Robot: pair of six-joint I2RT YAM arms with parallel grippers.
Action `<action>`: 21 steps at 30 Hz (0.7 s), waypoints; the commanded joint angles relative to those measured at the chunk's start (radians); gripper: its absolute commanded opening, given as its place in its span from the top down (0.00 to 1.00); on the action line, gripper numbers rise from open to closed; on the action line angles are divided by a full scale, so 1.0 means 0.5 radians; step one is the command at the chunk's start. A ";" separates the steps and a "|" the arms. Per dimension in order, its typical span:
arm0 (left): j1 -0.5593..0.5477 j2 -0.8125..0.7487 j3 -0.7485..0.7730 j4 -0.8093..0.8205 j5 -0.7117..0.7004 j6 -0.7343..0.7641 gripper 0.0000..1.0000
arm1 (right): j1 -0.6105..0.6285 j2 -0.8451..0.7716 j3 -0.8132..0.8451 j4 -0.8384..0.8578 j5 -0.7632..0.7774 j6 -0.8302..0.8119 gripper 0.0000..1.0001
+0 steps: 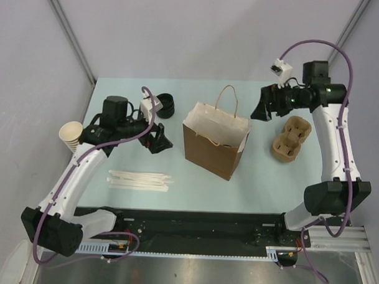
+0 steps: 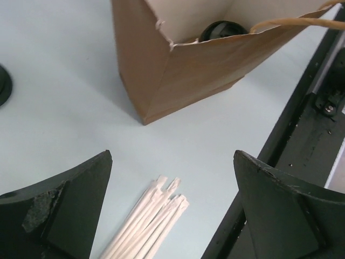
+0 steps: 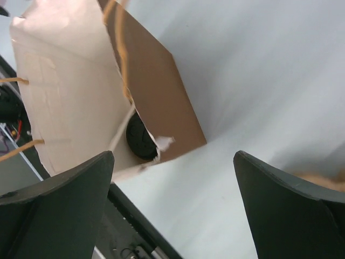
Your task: Pack the takeout coffee
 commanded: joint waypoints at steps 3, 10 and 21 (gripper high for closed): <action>0.110 -0.151 0.061 -0.253 -0.243 -0.053 0.01 | -0.292 -0.434 -0.340 0.120 -0.097 0.156 0.00; 0.224 -0.099 0.144 -0.453 -0.436 -0.105 0.01 | -0.409 -0.824 -0.788 0.194 0.110 0.114 0.00; 0.368 0.149 -0.025 -0.392 -0.798 -0.261 0.00 | -0.412 -0.904 -1.223 0.414 0.464 0.036 0.00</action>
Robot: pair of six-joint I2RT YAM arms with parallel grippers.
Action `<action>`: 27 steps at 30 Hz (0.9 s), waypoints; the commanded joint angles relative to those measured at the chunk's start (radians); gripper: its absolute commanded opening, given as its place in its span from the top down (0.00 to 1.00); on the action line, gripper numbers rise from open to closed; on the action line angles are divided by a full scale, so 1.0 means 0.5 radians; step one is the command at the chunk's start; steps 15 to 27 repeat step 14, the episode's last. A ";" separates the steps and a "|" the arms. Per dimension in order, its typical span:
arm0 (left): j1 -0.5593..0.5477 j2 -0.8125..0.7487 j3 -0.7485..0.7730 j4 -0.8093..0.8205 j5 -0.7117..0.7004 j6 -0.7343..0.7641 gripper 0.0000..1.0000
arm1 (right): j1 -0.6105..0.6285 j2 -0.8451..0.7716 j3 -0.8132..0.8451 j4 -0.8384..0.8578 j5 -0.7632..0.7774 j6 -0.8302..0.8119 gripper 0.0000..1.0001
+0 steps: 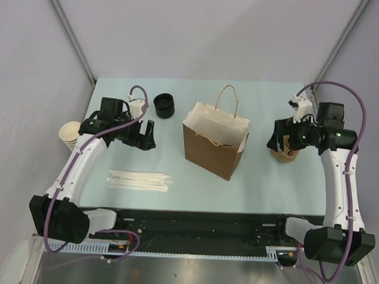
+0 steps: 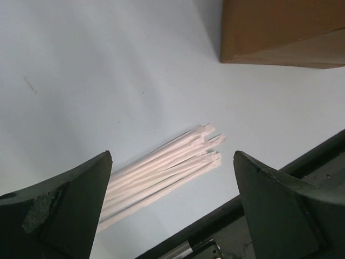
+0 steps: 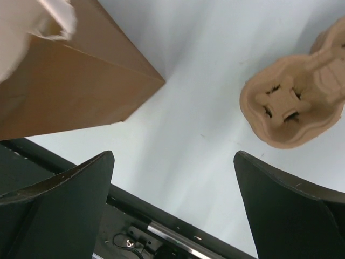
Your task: Pack the takeout coffee
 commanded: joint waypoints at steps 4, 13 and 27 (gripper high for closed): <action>0.080 0.013 -0.160 0.065 -0.225 -0.087 0.00 | -0.009 -0.066 -0.289 0.264 0.200 0.031 0.00; 0.080 -0.101 -0.172 0.080 -0.275 -0.066 0.00 | 0.126 -0.317 -0.446 0.301 0.344 0.117 0.00; 0.080 -0.104 -0.166 0.071 -0.287 -0.060 0.00 | 0.126 -0.317 -0.446 0.301 0.360 0.117 0.00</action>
